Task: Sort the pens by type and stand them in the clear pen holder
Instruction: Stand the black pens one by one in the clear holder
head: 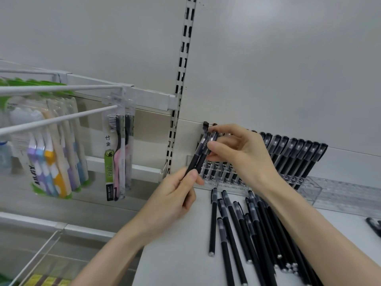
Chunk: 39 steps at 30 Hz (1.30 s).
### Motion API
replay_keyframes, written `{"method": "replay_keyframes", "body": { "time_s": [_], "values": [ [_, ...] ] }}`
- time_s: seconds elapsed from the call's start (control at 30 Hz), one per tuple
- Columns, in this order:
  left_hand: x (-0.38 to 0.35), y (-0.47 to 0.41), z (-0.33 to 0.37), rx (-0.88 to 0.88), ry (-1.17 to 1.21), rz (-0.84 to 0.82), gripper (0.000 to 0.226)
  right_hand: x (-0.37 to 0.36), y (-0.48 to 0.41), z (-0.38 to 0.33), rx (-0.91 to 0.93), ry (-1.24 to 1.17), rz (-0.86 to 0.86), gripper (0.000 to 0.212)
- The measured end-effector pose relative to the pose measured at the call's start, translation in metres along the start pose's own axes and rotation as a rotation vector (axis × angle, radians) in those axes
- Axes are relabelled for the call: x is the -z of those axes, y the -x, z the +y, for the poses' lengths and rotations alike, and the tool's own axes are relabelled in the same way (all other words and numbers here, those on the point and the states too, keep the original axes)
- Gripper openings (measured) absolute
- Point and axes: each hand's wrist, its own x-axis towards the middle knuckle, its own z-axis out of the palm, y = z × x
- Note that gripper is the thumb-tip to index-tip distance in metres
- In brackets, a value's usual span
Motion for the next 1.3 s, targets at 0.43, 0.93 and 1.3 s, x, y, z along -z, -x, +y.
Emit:
{"method": "replay_keyframes", "body": {
  "time_s": [0.43, 0.93, 1.3],
  "values": [
    [0.007, 0.0, 0.0, 0.112, 0.232, 0.169, 0.033, 0.014, -0.026, 0.001, 0.214, 0.176, 0.342, 0.029],
    [0.008, 0.0, -0.002, 0.069, 0.144, 0.128, 0.03, 0.002, -0.034, 0.015, 0.2, 0.239, 0.266, 0.026],
    [0.006, -0.001, -0.001, 0.051, 0.101, 0.102, 0.03, 0.006, -0.031, 0.025, 0.176, 0.36, 0.232, 0.025]
  ]
}}
